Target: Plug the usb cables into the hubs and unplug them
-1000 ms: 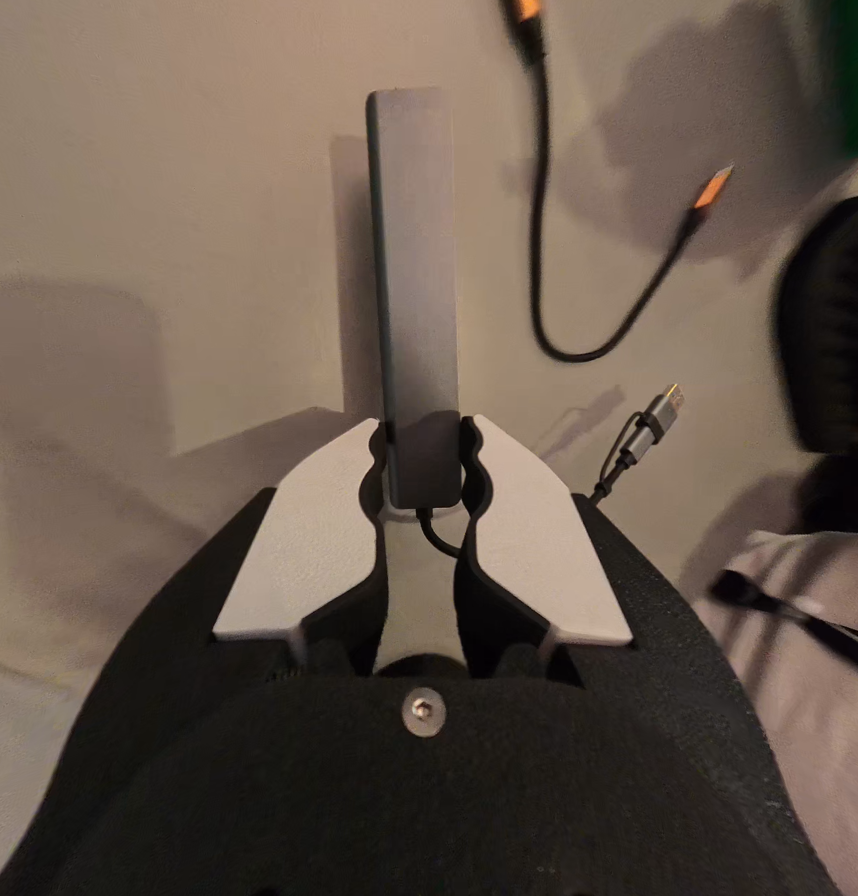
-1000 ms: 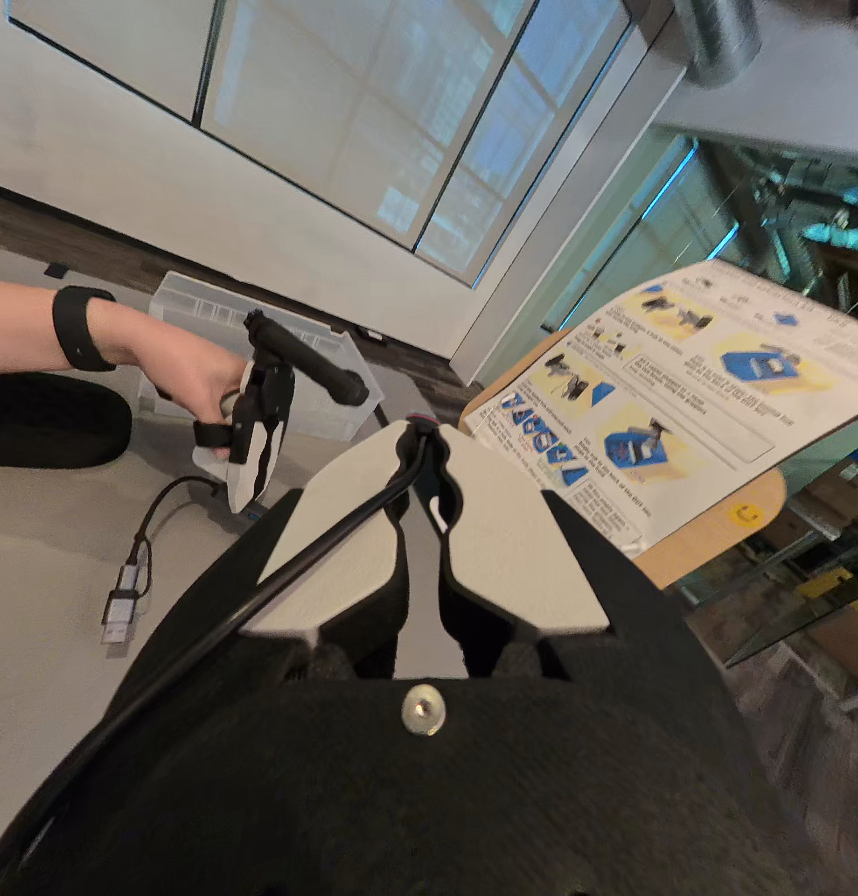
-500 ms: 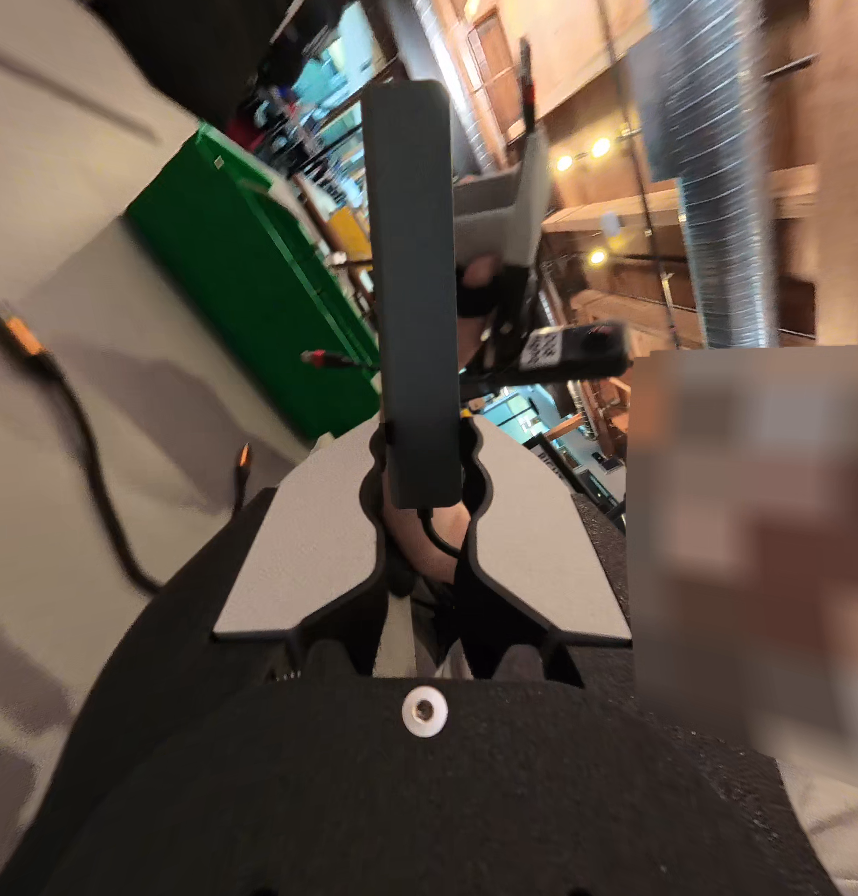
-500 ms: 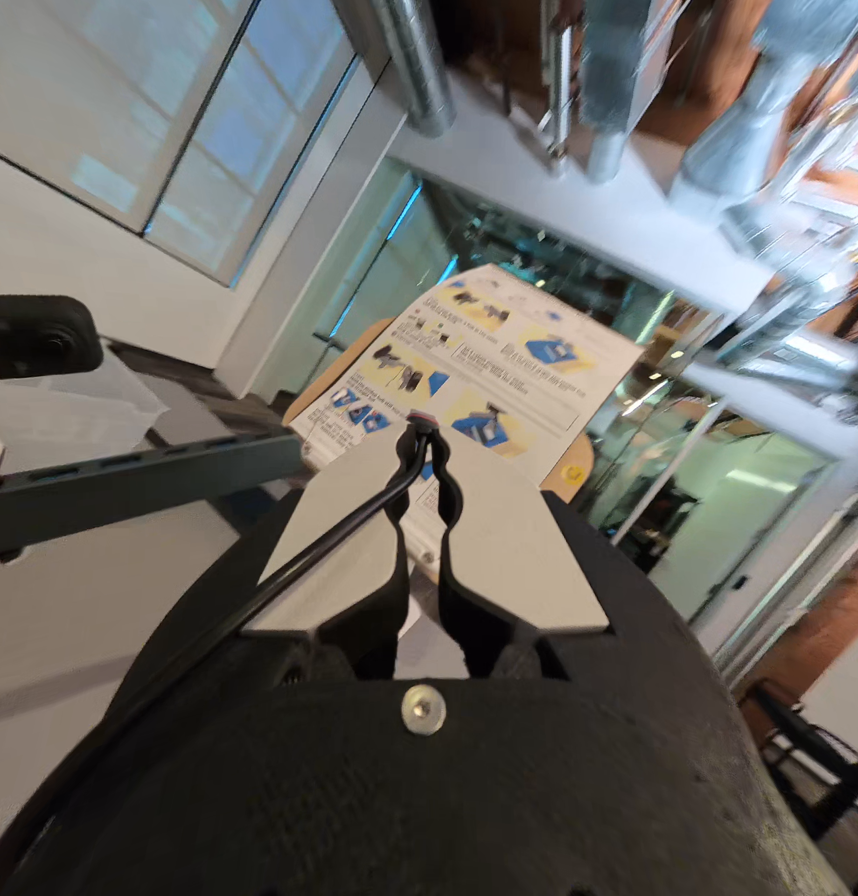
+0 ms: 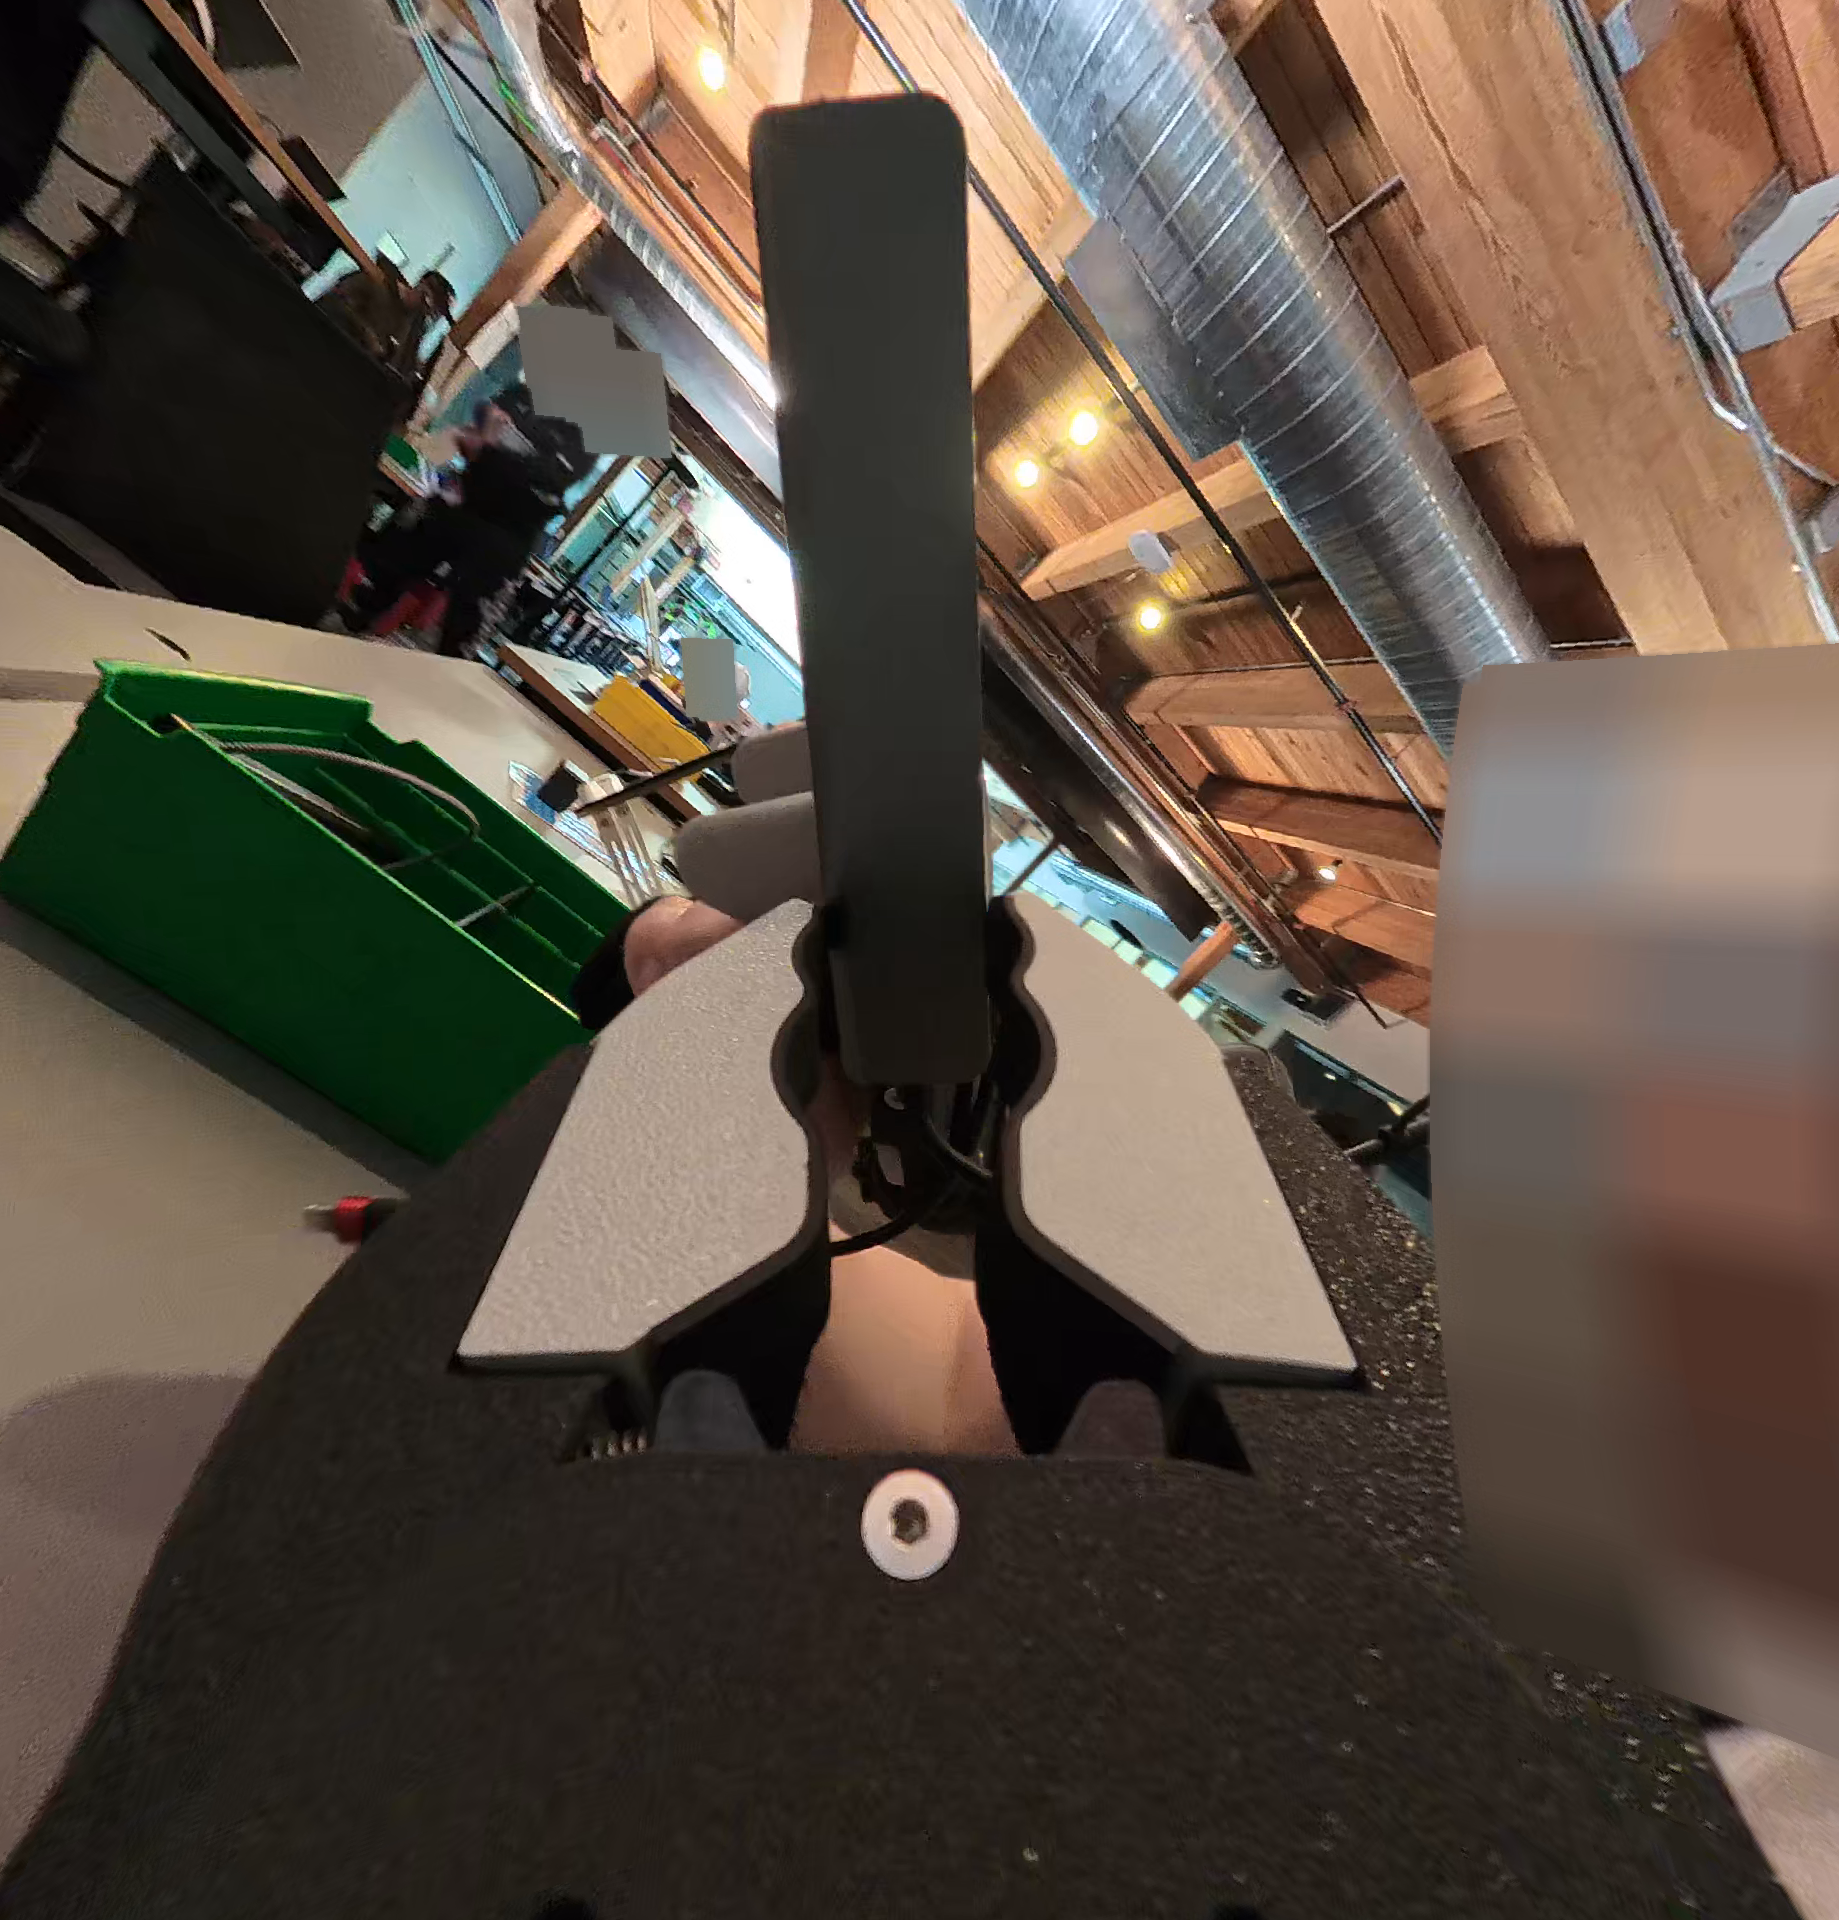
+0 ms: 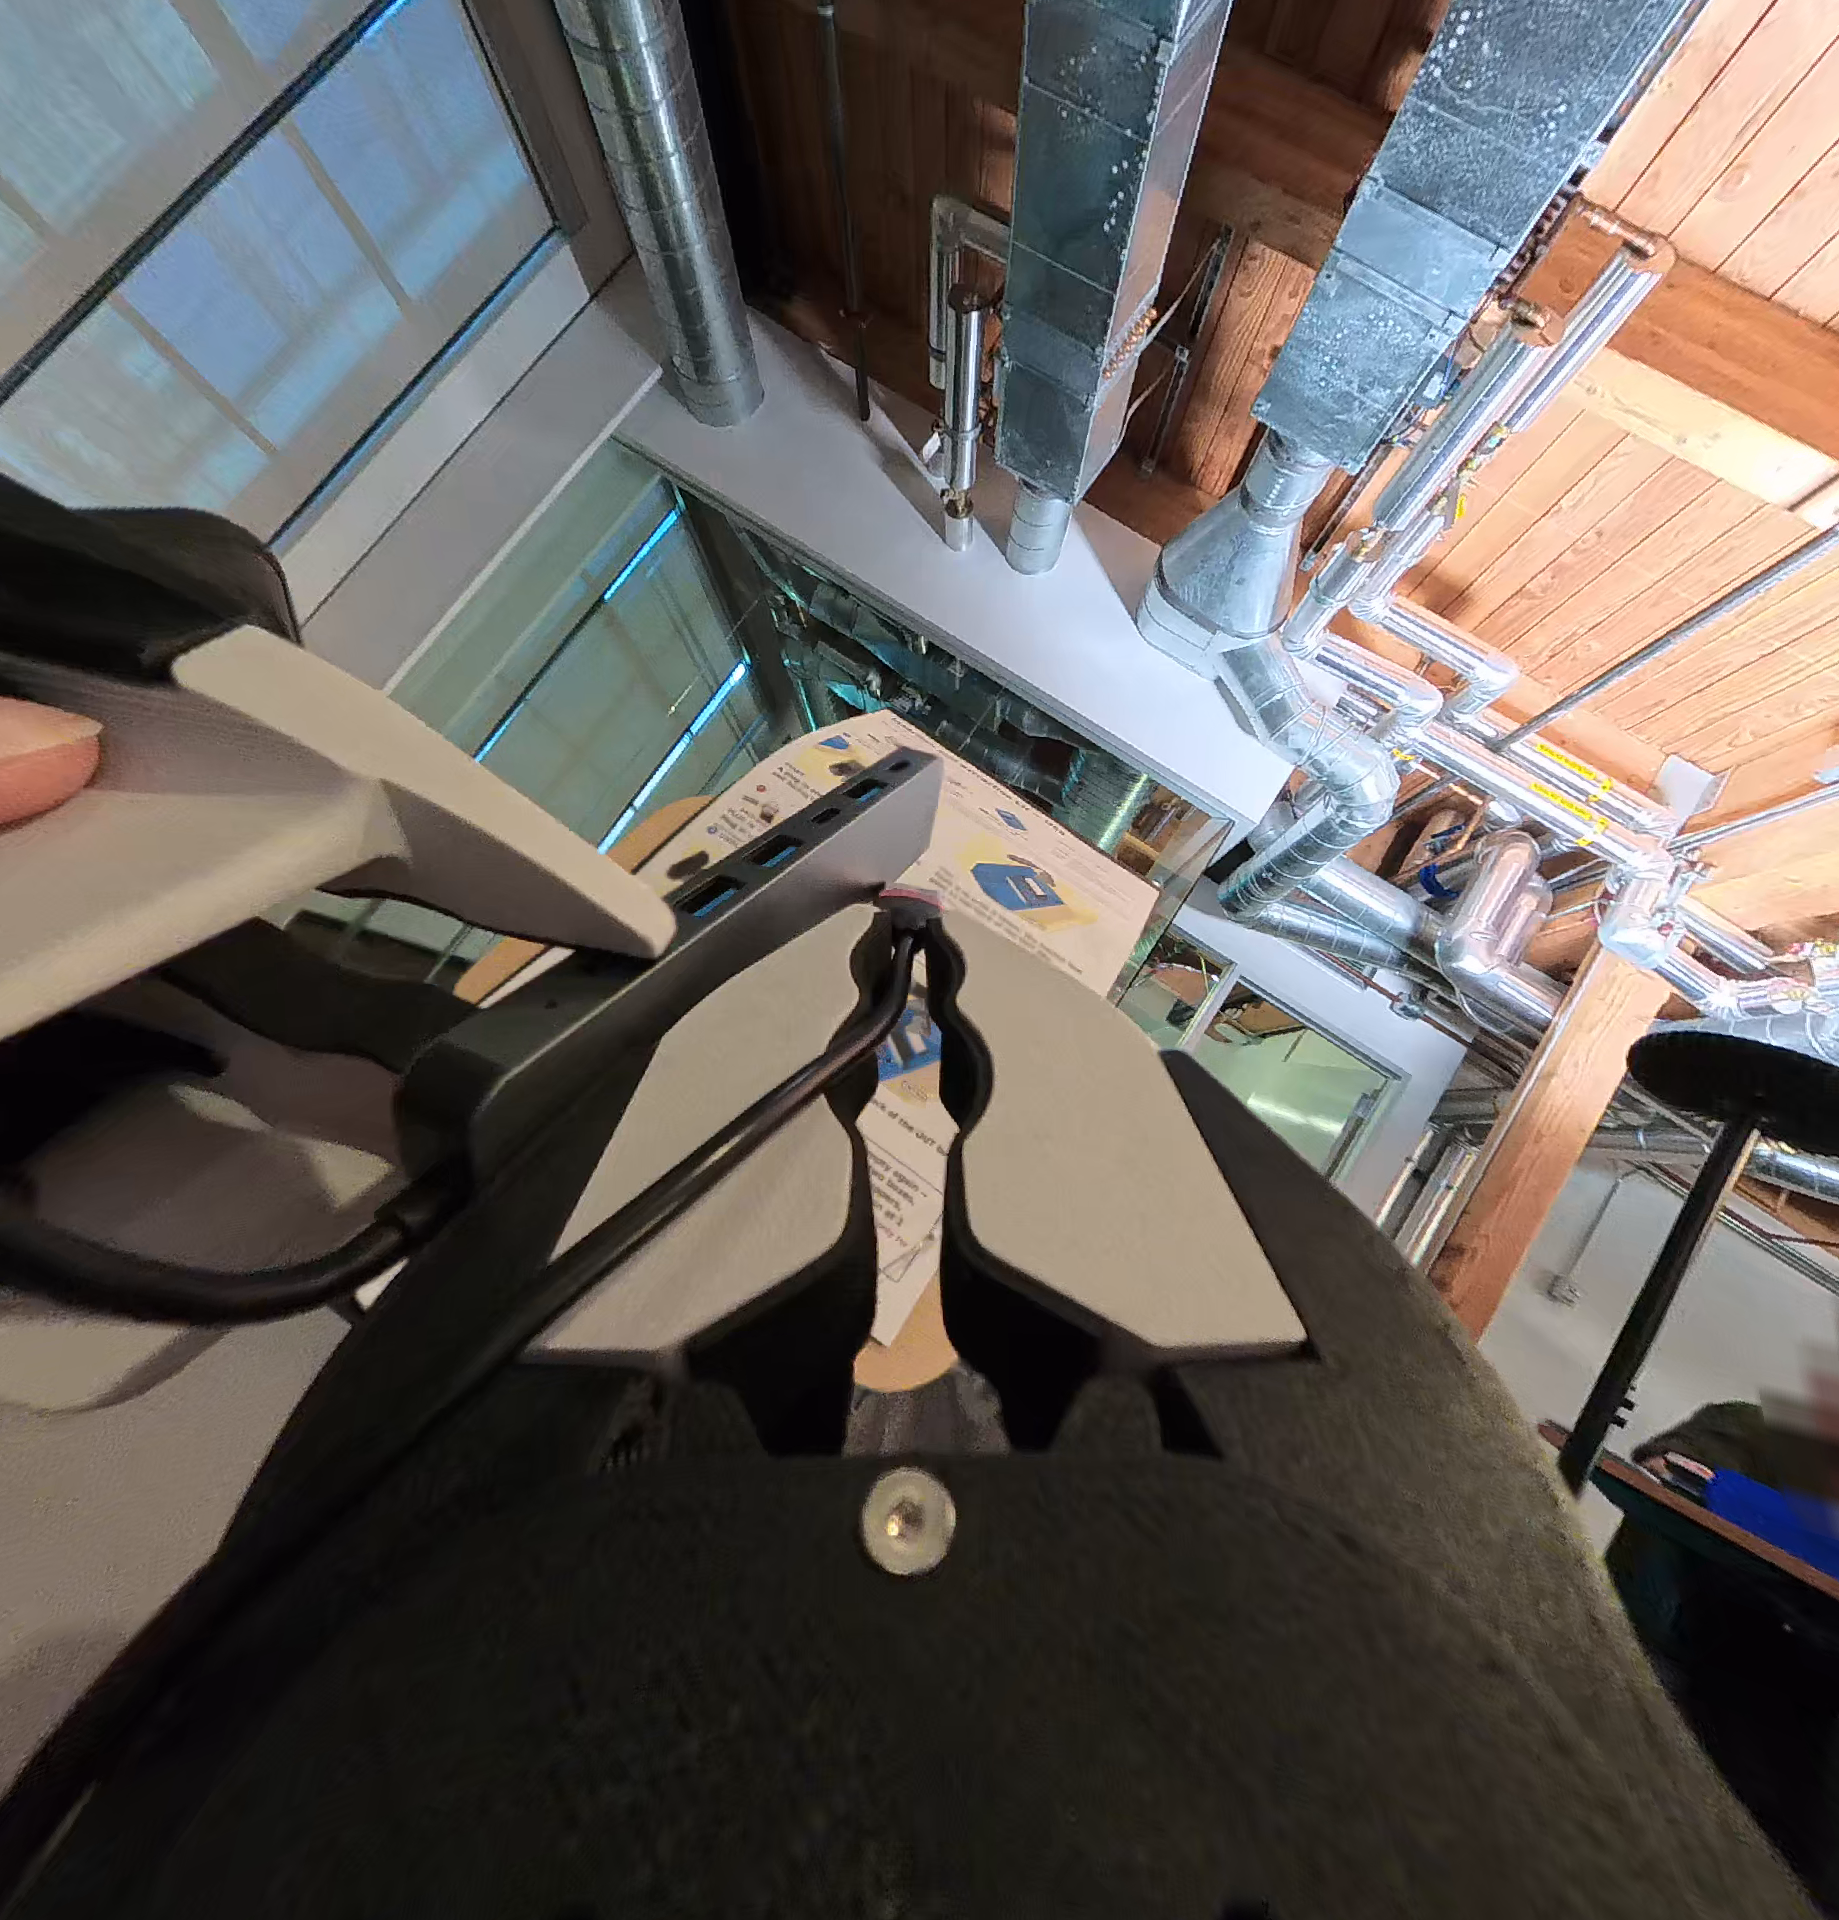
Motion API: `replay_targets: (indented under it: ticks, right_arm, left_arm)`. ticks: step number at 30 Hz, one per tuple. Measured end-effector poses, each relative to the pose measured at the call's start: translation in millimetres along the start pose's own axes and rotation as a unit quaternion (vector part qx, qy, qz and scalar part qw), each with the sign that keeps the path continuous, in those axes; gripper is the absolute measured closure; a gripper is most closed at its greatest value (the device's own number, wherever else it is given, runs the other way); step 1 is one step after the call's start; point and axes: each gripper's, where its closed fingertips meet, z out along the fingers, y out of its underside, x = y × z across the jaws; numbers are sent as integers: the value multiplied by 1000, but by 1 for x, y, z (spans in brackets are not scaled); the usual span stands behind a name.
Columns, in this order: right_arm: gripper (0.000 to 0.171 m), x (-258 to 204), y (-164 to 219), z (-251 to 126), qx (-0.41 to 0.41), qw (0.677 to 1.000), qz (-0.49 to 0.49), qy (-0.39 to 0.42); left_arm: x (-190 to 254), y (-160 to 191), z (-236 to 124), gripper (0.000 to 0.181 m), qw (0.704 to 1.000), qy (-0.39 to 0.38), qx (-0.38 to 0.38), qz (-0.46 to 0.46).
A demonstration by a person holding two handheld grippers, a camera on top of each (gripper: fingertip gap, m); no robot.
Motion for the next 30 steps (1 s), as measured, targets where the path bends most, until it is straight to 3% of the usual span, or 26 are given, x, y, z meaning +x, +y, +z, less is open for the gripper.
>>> replay_targets:
  ticks: [13, 15, 17, 20, 27, 30]
  right_arm:
    - [165, -10, -3, -2, 24, 998, 31, -42]
    - [165, -5, -3, -1, 24, 998, 23, -47]
    - [165, -3, -6, 0, 32, 997, 27, -68]
    - [165, 0, -4, 3, 18, 994, 58, -88]
    - [165, -16, 9, 7, -9, 981, 132, -144]
    - [165, -33, 18, 9, -41, 964, 185, -184]
  left_arm:
    - [0, -7, -2, 154, 990, -86, -51, 100]
    - [-5, -10, -8, 155, 977, -140, -80, 138]
    - [-17, -13, -18, 170, 952, -218, -111, 184]
    - [-25, -13, -30, 171, 919, -286, -153, 226]
    - [-20, -16, -39, 170, 899, -312, -172, 253]
    - [-22, -11, -41, 169, 871, -343, -211, 281]
